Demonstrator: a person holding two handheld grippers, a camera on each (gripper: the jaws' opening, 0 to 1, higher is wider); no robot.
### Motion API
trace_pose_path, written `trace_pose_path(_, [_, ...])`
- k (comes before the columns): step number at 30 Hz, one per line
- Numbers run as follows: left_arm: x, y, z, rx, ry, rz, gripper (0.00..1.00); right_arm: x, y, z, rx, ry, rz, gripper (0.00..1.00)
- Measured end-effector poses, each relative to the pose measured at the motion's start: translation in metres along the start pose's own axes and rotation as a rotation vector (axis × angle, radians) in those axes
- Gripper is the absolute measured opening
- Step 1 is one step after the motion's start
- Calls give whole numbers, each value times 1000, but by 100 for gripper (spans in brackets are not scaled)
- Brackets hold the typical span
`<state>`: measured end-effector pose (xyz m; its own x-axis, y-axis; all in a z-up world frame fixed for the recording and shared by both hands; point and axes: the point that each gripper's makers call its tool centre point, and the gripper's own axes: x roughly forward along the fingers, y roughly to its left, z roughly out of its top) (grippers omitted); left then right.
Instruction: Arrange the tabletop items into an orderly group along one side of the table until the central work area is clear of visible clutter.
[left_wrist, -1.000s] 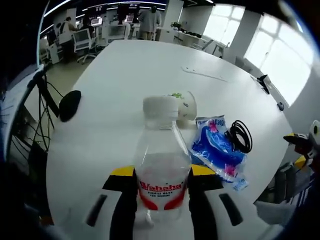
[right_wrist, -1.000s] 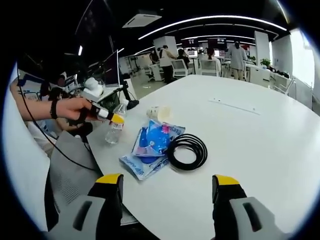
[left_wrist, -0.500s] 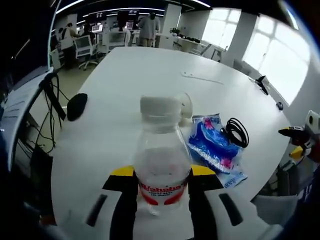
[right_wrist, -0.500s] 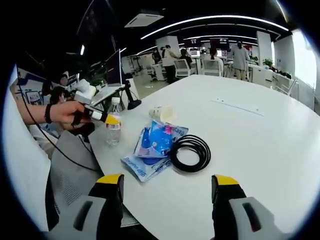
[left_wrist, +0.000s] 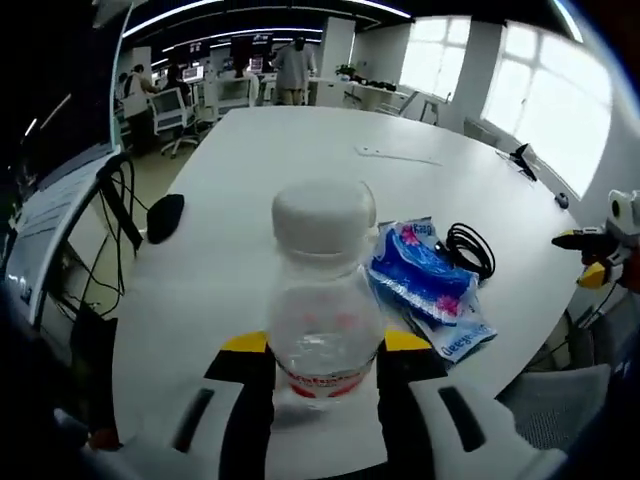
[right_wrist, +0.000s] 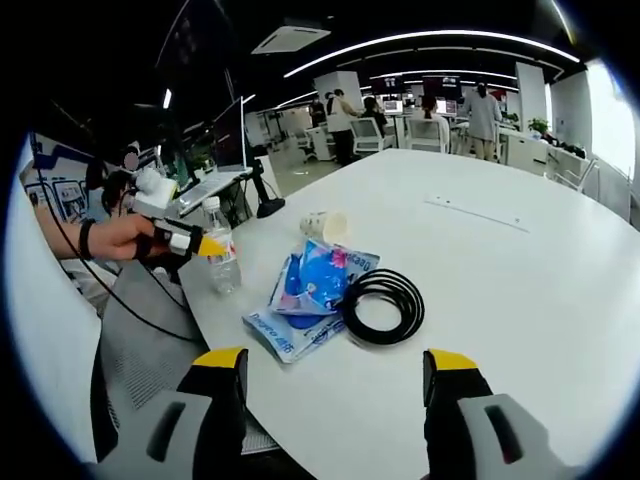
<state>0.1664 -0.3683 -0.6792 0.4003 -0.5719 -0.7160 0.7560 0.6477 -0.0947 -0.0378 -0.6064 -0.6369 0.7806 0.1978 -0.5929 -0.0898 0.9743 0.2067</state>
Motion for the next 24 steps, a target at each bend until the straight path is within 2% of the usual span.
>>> trace_pose_path(9, [-2, 0, -11, -17, -6, 8, 39, -3, -2, 0, 5, -5, -7, 73])
trace_pose_path(20, [-3, -5, -14, 41, -23, 38, 39, -1, -1, -4, 20, 1, -8, 73])
trace_pose_path(24, [-4, -5, -14, 37, -27, 40, 39, 1, -1, -4, 23, 6, -5, 73])
